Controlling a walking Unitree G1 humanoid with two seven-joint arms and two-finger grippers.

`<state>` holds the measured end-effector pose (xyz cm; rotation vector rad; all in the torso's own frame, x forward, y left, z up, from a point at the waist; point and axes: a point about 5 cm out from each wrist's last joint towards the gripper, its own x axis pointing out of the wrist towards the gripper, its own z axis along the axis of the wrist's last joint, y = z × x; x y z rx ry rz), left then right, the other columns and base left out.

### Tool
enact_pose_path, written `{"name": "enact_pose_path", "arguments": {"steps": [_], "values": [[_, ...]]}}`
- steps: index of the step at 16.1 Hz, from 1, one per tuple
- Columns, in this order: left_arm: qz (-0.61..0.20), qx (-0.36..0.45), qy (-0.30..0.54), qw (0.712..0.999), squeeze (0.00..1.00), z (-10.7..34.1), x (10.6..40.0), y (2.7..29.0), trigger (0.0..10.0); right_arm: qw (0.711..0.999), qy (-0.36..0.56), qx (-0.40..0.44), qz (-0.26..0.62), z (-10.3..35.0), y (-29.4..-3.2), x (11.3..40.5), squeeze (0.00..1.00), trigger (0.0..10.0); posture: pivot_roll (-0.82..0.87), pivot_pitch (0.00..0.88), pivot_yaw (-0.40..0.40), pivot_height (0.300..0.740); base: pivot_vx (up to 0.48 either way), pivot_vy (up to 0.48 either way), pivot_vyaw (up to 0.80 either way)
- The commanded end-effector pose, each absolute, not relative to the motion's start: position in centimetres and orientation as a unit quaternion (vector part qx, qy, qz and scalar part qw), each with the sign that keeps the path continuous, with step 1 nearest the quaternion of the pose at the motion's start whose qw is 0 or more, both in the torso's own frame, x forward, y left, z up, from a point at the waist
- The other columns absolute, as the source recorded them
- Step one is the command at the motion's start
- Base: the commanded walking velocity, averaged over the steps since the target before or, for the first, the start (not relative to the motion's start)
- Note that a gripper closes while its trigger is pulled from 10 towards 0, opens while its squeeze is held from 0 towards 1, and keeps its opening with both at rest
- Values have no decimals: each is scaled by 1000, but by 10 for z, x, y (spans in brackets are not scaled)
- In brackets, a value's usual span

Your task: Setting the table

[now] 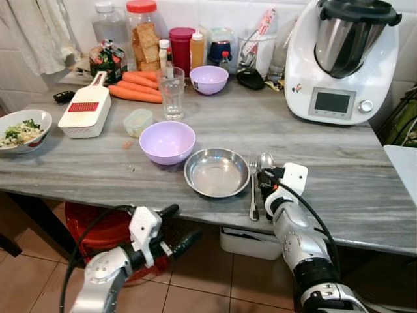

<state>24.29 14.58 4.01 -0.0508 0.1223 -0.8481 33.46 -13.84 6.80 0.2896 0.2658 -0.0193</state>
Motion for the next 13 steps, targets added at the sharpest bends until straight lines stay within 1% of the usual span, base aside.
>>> {"name": "enact_pose_path", "arguments": {"steps": [1,6,8,9,10,11,13], "values": [[-410,-15,59,910,0,37,245,148,10000,982,118,146,-17,75,-143,338,1000,10000,-54,0,-27,740,0,0,0],[-404,-18,47,913,0,30,244,148,10000,987,57,149,2,99,-146,342,1000,10000,-56,0,-35,740,0,0,0],[-386,-19,17,922,0,39,246,153,10000,989,26,142,17,111,-145,343,1000,10000,-57,0,-37,740,0,0,0],[-363,-27,-20,931,0,61,253,159,10000,990,5,137,24,120,-145,342,1000,10000,-57,0,-37,740,0,0,0],[-357,-26,-39,933,0,75,258,160,10000,990,-2,137,24,123,-146,341,1000,10000,-57,0,-37,740,0,0,0],[-348,-28,-73,934,0,103,269,158,10000,991,-10,135,24,125,-146,338,1000,10000,-52,0,-40,740,0,0,0],[-342,-27,-118,932,0,139,281,151,10000,991,-17,133,23,127,-149,334,1000,10000,-52,0,-41,740,0,0,0]]}}
